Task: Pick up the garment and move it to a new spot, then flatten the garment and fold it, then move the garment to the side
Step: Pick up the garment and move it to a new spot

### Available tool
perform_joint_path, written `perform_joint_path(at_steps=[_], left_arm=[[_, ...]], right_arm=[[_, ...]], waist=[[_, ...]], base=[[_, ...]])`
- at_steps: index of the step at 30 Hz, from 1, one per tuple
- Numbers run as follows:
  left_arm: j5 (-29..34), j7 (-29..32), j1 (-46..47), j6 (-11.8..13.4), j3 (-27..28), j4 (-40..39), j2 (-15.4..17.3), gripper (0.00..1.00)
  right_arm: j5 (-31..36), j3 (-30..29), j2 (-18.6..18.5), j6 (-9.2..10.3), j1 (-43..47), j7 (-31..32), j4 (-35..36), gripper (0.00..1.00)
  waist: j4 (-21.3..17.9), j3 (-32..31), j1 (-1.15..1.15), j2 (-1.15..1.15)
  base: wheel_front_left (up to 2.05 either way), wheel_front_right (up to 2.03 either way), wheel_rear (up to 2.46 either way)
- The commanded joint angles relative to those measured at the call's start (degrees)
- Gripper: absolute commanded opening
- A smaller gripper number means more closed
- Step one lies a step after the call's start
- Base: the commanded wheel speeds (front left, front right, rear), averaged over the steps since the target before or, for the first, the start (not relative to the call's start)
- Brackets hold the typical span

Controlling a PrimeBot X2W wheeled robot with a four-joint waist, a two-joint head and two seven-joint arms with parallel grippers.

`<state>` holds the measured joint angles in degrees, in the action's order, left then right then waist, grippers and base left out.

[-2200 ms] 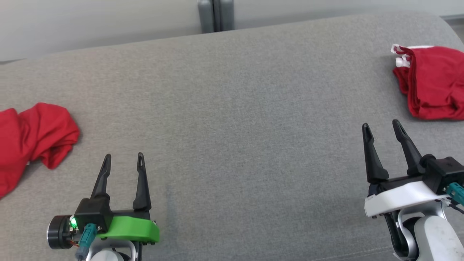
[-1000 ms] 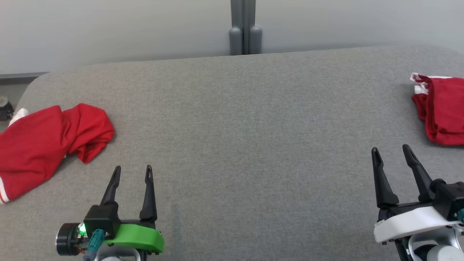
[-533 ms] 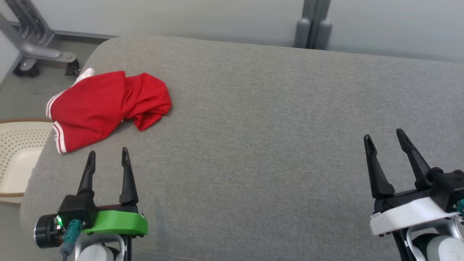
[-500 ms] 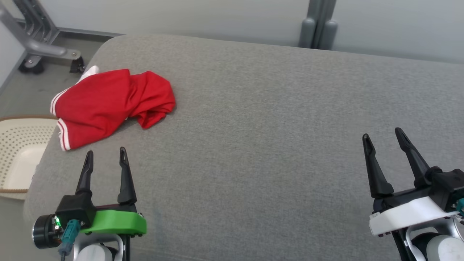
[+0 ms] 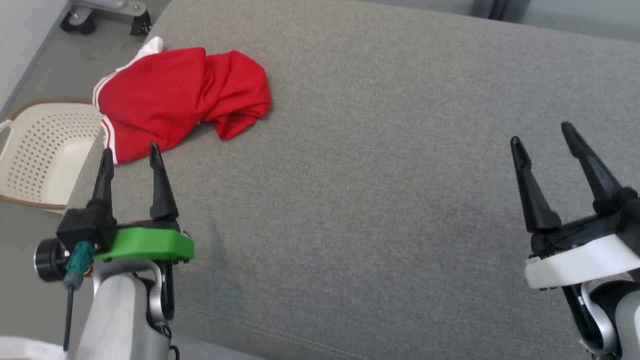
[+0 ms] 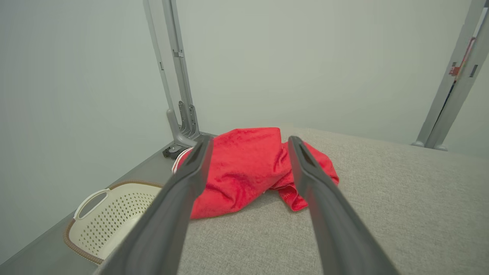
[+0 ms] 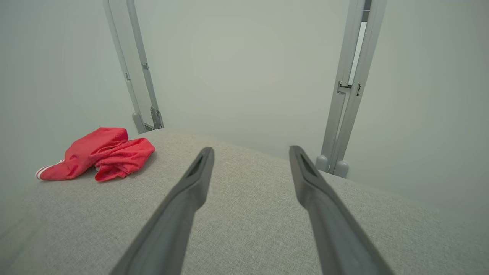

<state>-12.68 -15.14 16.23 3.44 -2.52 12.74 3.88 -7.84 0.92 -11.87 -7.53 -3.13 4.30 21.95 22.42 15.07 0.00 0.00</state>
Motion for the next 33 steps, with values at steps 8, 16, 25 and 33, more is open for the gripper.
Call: perform_joint_path(at_steps=[8, 16, 25, 33], left_arm=[[-3.55, 0.01, 18.43, -4.7, 3.82, 21.01, 2.01, 1.0], [-5.59, 0.3, 31.88, -8.02, 5.41, 43.55, 6.51, 1.0], [-6.94, 0.27, 34.99, -8.49, 7.36, 50.01, 8.98, 0.0], [-3.47, 0.02, 26.42, -5.41, 11.43, 35.05, 10.43, 0.0]], right_arm=[[-0.41, 1.23, -3.17, 0.09, -5.76, 1.23, 1.93, 1.0], [-0.71, 0.34, -3.57, 0.09, -7.92, -0.03, 1.12, 1.0], [-0.36, -0.39, -2.9, 0.09, -8.64, -2.64, -0.44, 1.0], [-0.25, 0.22, -1.3, 0.09, -7.36, -4.94, -3.34, 1.0]], waist=[[-6.28, 17.47, 0.0, 0.0], [-9.8, 21.88, 0.0, 0.0], [-10.6, 20.74, 0.0, 0.0], [-10.39, 13.47, 0.0, 0.0]], base=[[0.0, 0.0, 0.0], [0.0, 0.0, 0.0], [0.0, 0.0, 0.0], [0.0, 0.0, 0.0]])
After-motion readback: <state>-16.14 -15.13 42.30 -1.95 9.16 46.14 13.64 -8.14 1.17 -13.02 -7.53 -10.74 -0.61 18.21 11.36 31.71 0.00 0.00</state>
